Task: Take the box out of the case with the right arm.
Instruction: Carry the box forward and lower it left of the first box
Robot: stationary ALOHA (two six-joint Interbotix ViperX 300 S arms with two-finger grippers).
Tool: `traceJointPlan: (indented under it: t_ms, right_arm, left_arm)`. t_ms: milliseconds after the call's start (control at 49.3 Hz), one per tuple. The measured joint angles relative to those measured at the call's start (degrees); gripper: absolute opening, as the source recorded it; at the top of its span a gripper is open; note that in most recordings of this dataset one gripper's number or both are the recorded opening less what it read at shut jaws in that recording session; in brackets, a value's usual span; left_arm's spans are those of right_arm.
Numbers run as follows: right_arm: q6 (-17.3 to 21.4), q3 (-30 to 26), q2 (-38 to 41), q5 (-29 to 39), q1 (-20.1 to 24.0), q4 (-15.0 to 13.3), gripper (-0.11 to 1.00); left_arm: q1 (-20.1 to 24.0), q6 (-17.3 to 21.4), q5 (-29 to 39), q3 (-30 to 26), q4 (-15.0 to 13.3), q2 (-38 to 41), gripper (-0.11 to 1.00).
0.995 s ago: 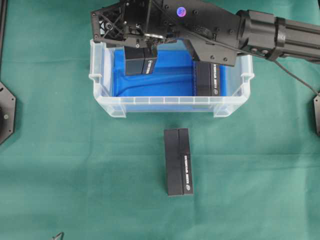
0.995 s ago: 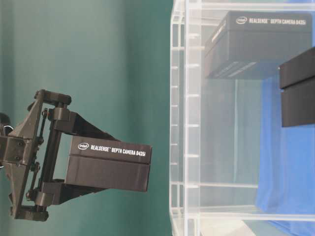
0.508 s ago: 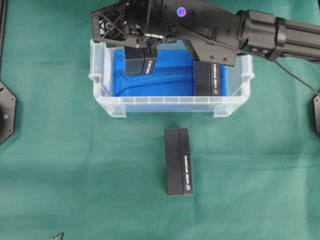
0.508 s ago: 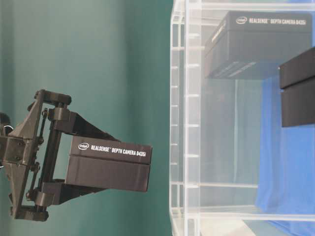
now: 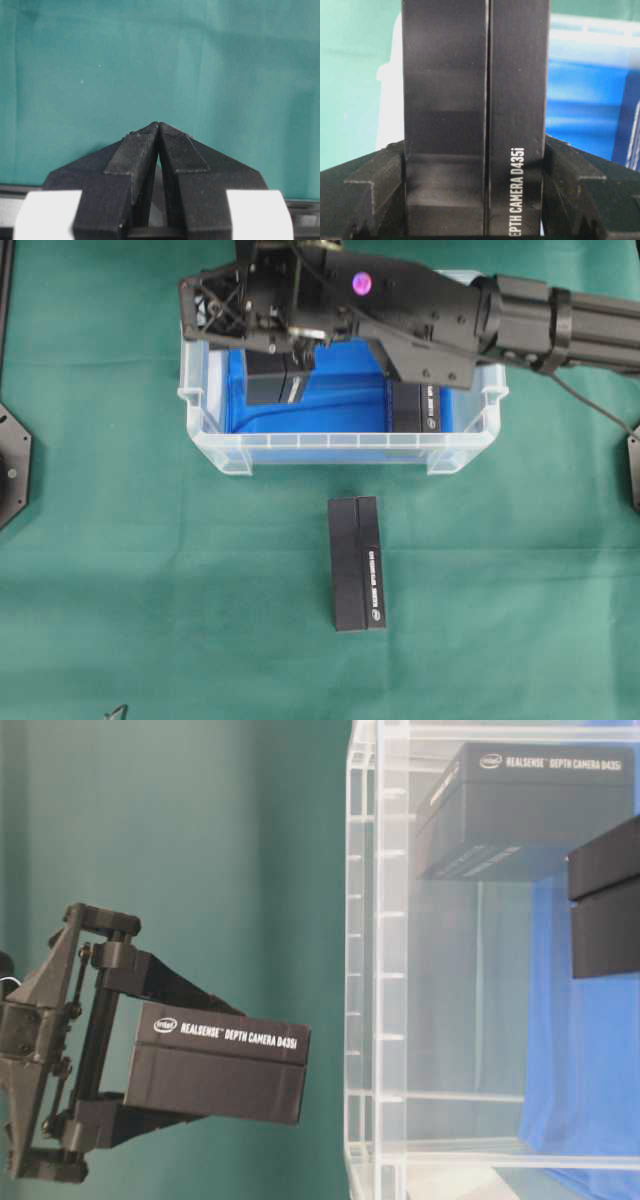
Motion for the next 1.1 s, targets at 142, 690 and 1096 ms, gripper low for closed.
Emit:
traceJointPlan:
  t_ms: [142, 690, 1096]
  right_arm:
    - [1.58, 0.0, 0.0, 0.0, 2.37, 0.0, 0.68]
    - [9.84, 0.09, 0.0, 3.34, 14.68, -0.09, 0.68]
    - [11.95, 0.0, 0.0, 3.43, 17.75, 0.0, 0.68]
  left_arm:
    - [0.0, 0.09, 0.0, 0.0, 0.0, 0.0, 0.02]
    - [0.0, 0.09, 0.0, 0.0, 0.0, 0.0, 0.02]
    - [0.09, 0.09, 0.0, 0.0, 0.0, 0.0, 0.02]
